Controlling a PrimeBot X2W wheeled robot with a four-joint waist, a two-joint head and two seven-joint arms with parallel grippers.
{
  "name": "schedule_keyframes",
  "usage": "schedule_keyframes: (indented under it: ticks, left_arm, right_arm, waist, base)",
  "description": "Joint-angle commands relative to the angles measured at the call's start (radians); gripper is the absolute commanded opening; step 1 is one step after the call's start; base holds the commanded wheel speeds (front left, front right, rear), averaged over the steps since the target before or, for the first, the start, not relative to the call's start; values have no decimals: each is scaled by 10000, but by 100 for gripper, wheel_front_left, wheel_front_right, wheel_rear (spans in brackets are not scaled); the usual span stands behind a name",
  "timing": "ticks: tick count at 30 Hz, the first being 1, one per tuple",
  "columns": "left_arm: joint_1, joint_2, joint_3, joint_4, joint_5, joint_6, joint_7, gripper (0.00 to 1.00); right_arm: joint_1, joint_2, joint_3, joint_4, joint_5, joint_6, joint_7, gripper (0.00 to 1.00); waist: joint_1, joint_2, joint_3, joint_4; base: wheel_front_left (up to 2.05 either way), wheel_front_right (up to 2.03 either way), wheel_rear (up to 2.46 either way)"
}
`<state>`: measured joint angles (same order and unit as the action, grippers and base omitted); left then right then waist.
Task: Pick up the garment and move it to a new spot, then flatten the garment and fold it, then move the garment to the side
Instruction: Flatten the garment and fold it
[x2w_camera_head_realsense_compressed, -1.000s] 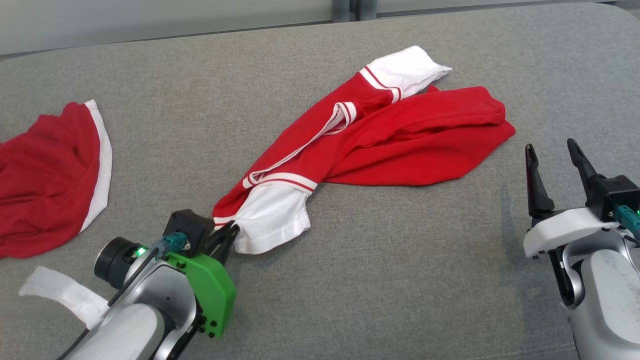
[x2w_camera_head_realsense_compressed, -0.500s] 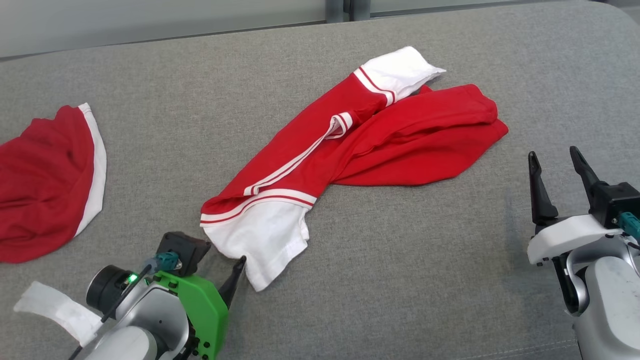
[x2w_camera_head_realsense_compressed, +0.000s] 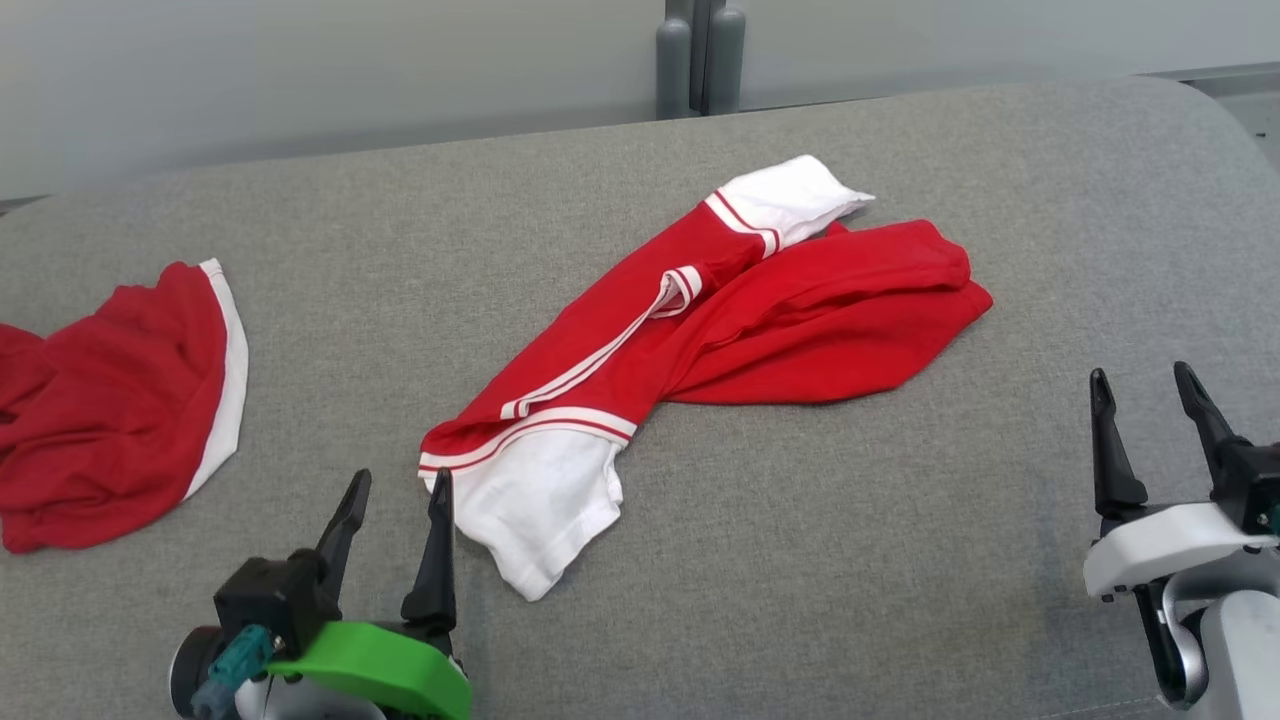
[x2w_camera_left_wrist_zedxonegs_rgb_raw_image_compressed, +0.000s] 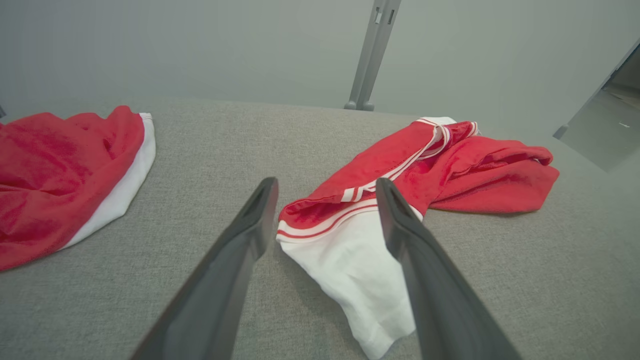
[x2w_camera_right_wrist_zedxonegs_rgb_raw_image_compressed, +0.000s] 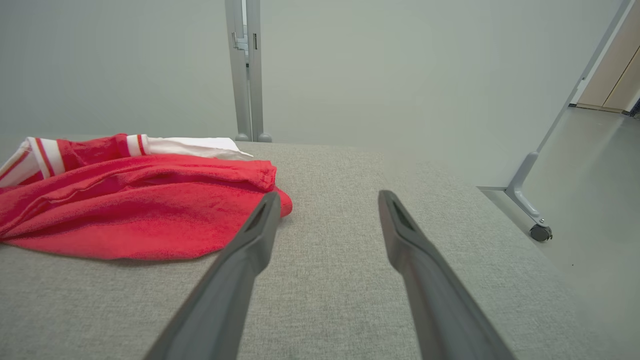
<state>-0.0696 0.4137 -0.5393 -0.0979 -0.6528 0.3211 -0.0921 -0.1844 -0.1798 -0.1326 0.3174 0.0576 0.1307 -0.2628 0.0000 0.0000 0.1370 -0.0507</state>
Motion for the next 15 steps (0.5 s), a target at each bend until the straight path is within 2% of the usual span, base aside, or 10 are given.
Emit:
schedule_keyframes:
  ticks: [1, 3, 7, 10, 15]
  left_arm:
    - [300, -107, 44, 104, 173, 67, -462, 100]
    - [562, -233, 98, 311, 242, 139, -999, 100]
    - [853, -347, 300, 896, 349, -116, -1525, 100]
    - [1009, -369, 450, 1626, 536, -455, -1678, 100]
    - [1036, -605, 679, 2562, 800, -1382, -1737, 100]
  right_arm:
    - [360, 47, -157, -341, -72, 1, -30, 100]
    - [733, 167, -216, -887, -170, 1, -30, 100]
    - [1509, 367, -388, -1876, -393, 1, -30, 100]
    - [1925, 504, -349, -2279, -523, 1, -30, 100]
    - [2500, 595, -186, -2662, -631, 1, -30, 100]
  waist:
    - [0, 0, -487, 146]
    - [0, 0, -677, 176]
    - [0, 0, -945, 246]
    - [0, 0, -1148, 246]
    - [0, 0, -1370, 346]
  base:
    - [0, 0, 0]
    - [0, 0, 0]
    - [0, 0, 0]
    - [0, 0, 0]
    - [0, 0, 0]
